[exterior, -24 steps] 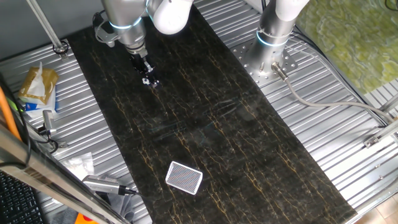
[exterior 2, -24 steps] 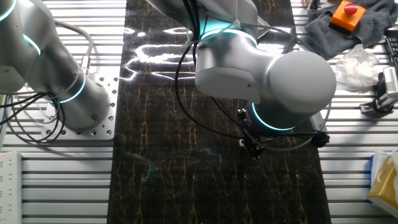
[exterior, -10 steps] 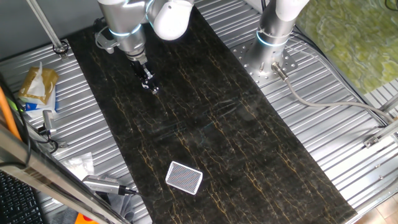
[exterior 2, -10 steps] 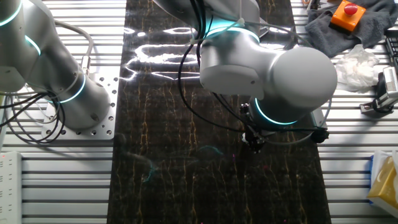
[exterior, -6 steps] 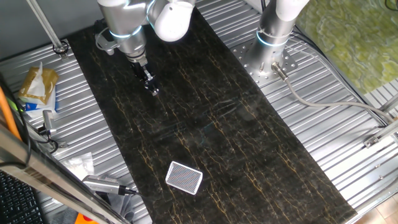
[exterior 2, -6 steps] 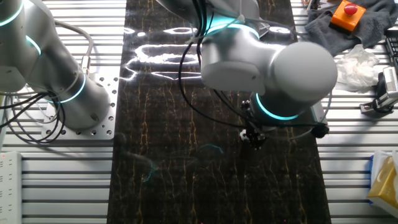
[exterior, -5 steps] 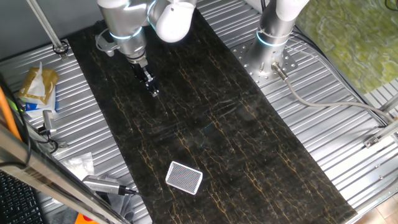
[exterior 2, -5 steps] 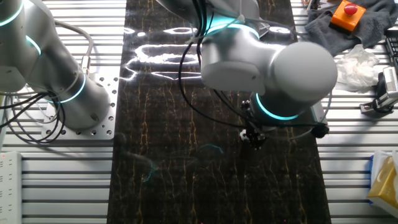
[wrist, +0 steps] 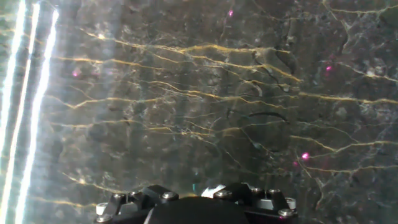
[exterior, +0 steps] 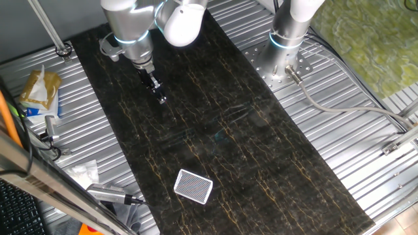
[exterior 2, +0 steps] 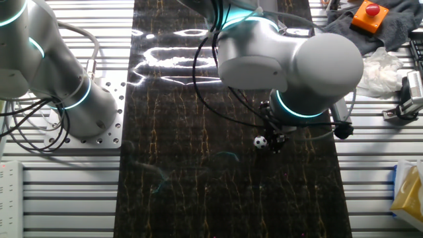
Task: Push the soccer ball into the goal
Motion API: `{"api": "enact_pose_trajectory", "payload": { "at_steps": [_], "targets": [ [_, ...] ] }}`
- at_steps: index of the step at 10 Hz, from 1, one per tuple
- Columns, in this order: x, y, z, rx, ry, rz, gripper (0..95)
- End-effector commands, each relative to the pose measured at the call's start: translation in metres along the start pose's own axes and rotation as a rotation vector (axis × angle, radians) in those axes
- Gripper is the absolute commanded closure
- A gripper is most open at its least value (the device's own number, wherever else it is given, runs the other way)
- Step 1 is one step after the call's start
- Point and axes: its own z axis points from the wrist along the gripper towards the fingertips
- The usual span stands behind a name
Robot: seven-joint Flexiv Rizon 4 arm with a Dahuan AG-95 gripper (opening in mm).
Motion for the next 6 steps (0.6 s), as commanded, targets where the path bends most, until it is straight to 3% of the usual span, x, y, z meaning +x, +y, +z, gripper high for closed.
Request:
{"api": "enact_pose_trajectory", "payload": {
  "at_steps": [1,6],
  "targets": [
    [-0.0007,0.0020,-0.0004,0.001,-0.003,0.004,19.0],
    [-0.0042,0.0087,-0.0014,0.006,-0.005,0.004,19.0]
  ]
}}
